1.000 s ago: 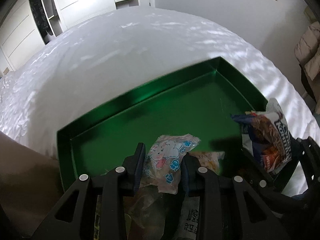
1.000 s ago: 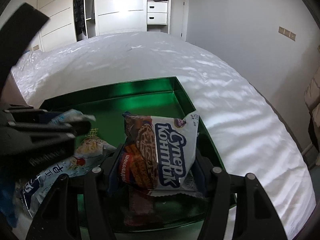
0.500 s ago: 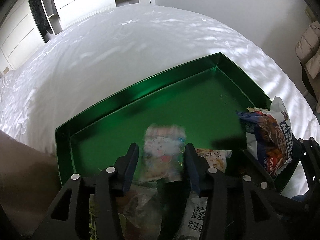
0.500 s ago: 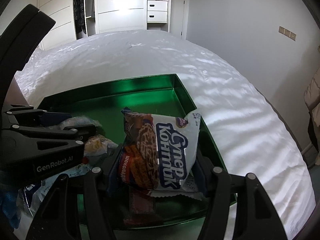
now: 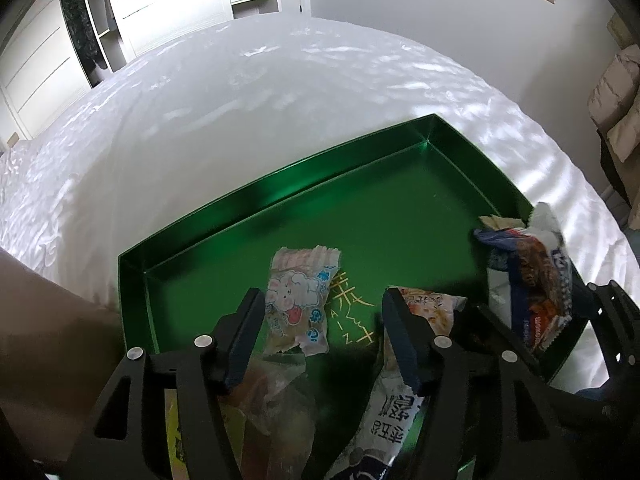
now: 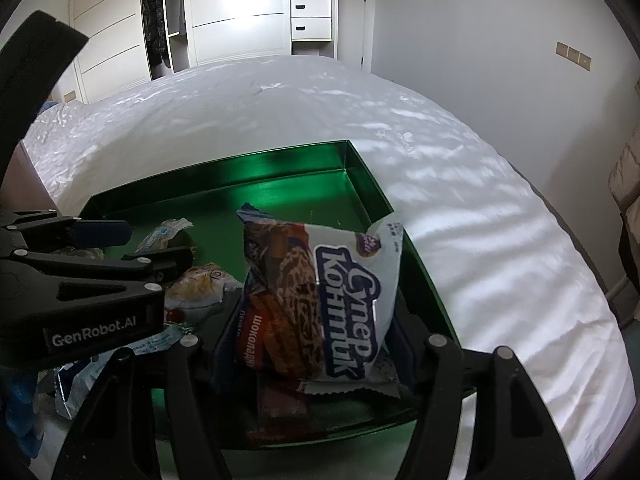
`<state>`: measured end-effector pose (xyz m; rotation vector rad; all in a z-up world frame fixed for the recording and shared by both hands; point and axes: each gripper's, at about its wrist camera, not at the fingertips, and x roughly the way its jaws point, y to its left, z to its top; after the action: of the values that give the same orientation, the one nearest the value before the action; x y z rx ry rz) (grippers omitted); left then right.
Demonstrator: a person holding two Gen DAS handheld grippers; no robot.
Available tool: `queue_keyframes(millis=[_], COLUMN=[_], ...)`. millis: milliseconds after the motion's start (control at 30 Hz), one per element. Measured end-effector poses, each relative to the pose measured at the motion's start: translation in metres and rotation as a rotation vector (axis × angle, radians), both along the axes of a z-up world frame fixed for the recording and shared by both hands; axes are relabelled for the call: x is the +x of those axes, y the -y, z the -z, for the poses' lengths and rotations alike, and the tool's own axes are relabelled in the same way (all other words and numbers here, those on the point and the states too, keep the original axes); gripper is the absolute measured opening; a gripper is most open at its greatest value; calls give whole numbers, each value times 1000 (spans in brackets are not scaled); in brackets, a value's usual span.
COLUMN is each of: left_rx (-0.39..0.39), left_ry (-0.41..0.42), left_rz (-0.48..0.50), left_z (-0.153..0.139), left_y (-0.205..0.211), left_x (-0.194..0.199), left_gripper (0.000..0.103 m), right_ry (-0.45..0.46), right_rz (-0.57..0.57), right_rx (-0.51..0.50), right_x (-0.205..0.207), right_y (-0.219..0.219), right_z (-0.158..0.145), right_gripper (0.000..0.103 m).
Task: Organize snacks
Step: 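Open the left tool to drop the marshmallow bag while the right tool releases the cookie pack, then move both tools away from the tray toward the remaining chip bags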
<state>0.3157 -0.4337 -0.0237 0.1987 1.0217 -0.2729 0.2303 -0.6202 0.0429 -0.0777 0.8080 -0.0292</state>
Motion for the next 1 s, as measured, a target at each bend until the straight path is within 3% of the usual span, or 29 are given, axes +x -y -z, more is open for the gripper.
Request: queue_keyframes(millis=[233, 667, 1000], left_rx=[-18, -31, -22], left_ry=[30, 75, 87], left_rz=[7, 11, 15], left_z=[-16, -52, -61], left_y=[-5, -17, -23], left_x=[-7, -28, -43], left_gripper=[61, 61, 65], right_ry=[3, 20, 12], right_rz=[-3, -6, 9], right_rx=[2, -10, -23], right_x=[-6, -17, -28], right_y=[-3, -14, -14], right_z=[-6, -30, -36], right_gripper=[103, 103, 103])
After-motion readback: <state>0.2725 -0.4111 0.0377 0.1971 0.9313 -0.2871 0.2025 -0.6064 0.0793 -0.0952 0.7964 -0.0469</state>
